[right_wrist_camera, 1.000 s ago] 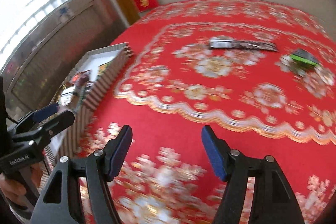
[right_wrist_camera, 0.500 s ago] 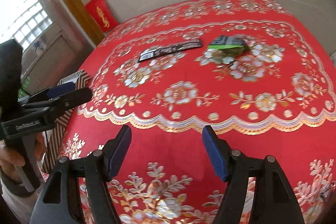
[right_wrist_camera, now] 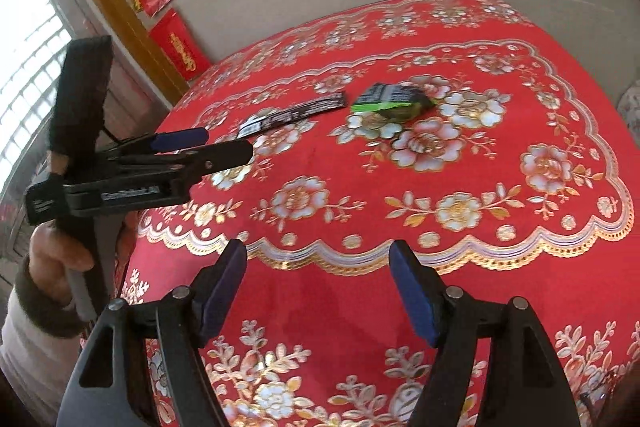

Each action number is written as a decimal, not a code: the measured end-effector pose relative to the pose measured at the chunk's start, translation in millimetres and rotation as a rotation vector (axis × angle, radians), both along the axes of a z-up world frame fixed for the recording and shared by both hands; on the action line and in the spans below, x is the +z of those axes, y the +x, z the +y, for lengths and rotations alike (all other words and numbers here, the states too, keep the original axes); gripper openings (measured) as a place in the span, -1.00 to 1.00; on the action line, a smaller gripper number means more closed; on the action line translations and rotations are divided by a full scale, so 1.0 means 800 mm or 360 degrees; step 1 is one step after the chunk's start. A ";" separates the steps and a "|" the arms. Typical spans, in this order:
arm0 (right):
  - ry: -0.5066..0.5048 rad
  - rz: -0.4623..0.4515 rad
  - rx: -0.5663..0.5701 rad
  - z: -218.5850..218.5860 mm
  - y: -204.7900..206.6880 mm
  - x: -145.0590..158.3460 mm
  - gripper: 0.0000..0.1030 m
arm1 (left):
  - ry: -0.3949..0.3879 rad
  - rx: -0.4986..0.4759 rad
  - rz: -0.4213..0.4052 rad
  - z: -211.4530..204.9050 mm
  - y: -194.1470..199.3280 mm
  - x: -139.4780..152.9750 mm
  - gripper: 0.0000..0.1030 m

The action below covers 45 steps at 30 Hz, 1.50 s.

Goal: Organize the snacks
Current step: 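Withdraw both tools from the tray toward the last two snacks, then grasp the dark chocolate stick with the left tool while the right tool grasps the green-edged packet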

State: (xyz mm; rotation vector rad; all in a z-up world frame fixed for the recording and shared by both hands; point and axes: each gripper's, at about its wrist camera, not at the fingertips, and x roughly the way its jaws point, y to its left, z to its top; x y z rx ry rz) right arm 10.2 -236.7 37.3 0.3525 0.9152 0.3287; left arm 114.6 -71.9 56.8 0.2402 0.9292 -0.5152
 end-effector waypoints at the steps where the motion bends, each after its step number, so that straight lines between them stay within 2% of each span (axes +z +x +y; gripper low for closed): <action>1: 0.0004 0.0004 -0.0008 -0.003 0.001 -0.001 0.43 | 0.0018 -0.0015 -0.0008 -0.003 0.005 -0.002 0.68; 8: 0.0001 0.0023 -0.0017 -0.013 0.013 -0.004 0.43 | 0.0121 -0.0141 -0.0008 -0.020 0.047 -0.025 0.68; 14: 0.0027 0.0005 -0.0034 -0.022 0.022 -0.001 0.43 | 0.0145 -0.0207 0.0033 -0.031 0.077 -0.041 0.68; 19: 0.0033 0.0011 -0.0042 -0.026 0.027 -0.004 0.43 | 0.0215 -0.0255 0.0028 -0.037 0.089 -0.053 0.69; 21: 0.0038 0.0013 -0.0059 -0.029 0.030 -0.004 0.43 | 0.0198 -0.0260 0.0036 -0.036 0.093 -0.054 0.69; 23: 0.0051 0.0011 -0.0078 -0.032 0.033 -0.003 0.43 | 0.0172 -0.0257 0.0061 -0.035 0.096 -0.055 0.60; 25: 0.0043 0.0006 -0.0110 -0.033 0.037 0.000 0.43 | 0.0118 -0.0276 0.0113 -0.034 0.096 -0.053 0.28; 31: 0.0026 -0.0025 -0.0221 -0.039 0.064 0.016 0.54 | 0.0126 -0.0321 0.0075 -0.038 0.072 -0.048 -0.48; 34: 0.0006 -0.0007 -0.0267 -0.041 0.090 0.021 0.54 | 0.0151 -0.0270 0.0046 -0.038 0.058 -0.047 -0.54; 37: -0.0022 0.0050 -0.0306 -0.043 0.117 0.020 0.55 | 0.0100 -0.0177 0.0106 -0.030 0.049 -0.047 -0.54; 42: -0.0097 0.0244 -0.0307 -0.032 0.161 0.006 0.55 | 0.0062 -0.0040 0.0156 -0.017 0.031 -0.045 -0.55; 45: -0.0174 0.0301 -0.0304 -0.020 0.177 -0.008 0.55 | 0.0057 -0.0024 0.0170 -0.016 0.019 -0.045 -0.55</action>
